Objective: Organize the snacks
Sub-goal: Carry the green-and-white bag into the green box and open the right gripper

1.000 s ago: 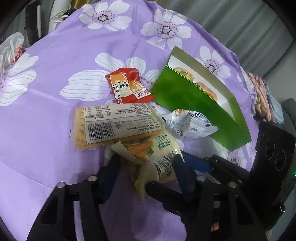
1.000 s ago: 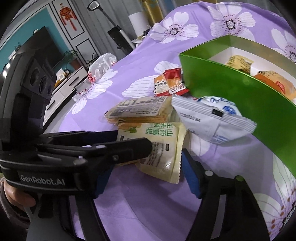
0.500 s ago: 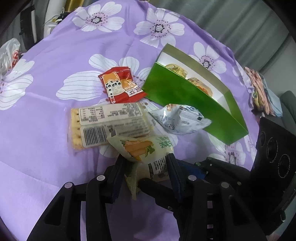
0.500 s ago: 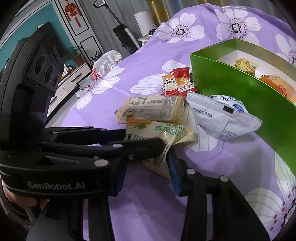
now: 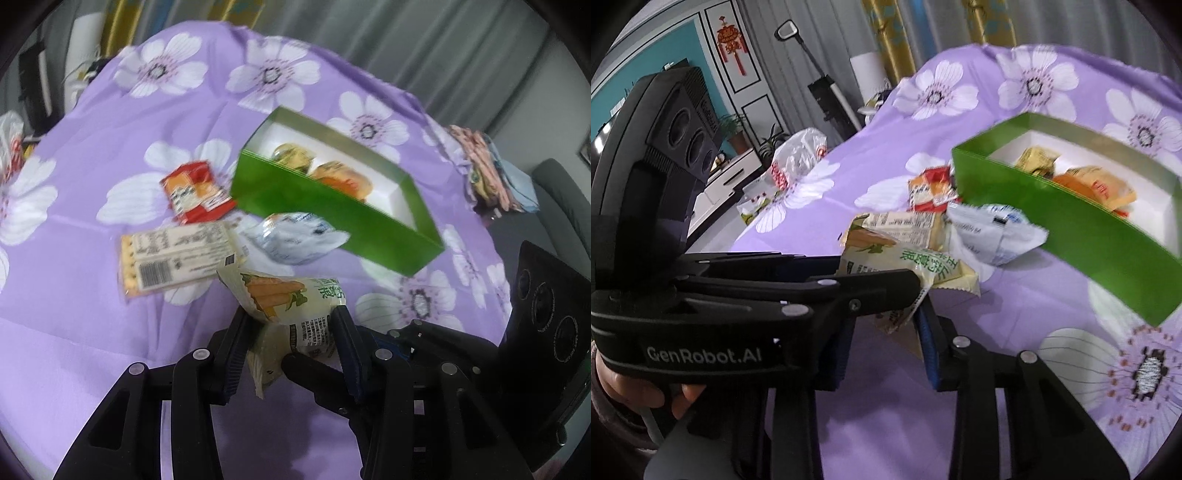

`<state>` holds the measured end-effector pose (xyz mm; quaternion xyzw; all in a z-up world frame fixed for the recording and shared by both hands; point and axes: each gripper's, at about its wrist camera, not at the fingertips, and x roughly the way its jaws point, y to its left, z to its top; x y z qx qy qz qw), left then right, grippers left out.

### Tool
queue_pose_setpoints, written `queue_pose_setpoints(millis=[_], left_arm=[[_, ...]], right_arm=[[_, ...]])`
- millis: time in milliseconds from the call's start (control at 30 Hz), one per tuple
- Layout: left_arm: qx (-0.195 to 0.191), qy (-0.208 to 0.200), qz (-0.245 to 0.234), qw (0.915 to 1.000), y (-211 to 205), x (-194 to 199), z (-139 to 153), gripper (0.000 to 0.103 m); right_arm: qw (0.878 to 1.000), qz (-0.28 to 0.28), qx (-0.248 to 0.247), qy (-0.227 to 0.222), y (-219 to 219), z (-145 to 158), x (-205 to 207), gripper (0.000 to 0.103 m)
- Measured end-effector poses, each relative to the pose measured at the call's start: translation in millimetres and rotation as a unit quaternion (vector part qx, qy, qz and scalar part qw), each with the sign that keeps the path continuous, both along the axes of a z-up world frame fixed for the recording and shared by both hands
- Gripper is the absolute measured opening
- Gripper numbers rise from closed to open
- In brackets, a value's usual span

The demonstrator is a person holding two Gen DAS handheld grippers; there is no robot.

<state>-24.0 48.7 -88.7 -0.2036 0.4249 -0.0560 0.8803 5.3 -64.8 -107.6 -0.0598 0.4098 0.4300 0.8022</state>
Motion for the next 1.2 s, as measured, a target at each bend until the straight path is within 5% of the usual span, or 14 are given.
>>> queue_pose_setpoints(millis=[500,1200], left_arm=[[0.018,-0.046,-0.06,0.9969,-40.6,24.9,35.9,0.045],[0.009,-0.057,-0.103,0.993,-64.8,81.2,57.1,0.045]], right_arm=[[0.997,-0.057,0.018,-0.045,-43.4,33.9,12.2,0.034],[0.992,-0.102,0.034,-0.072,-68.7,52.3,54.3,0.034]])
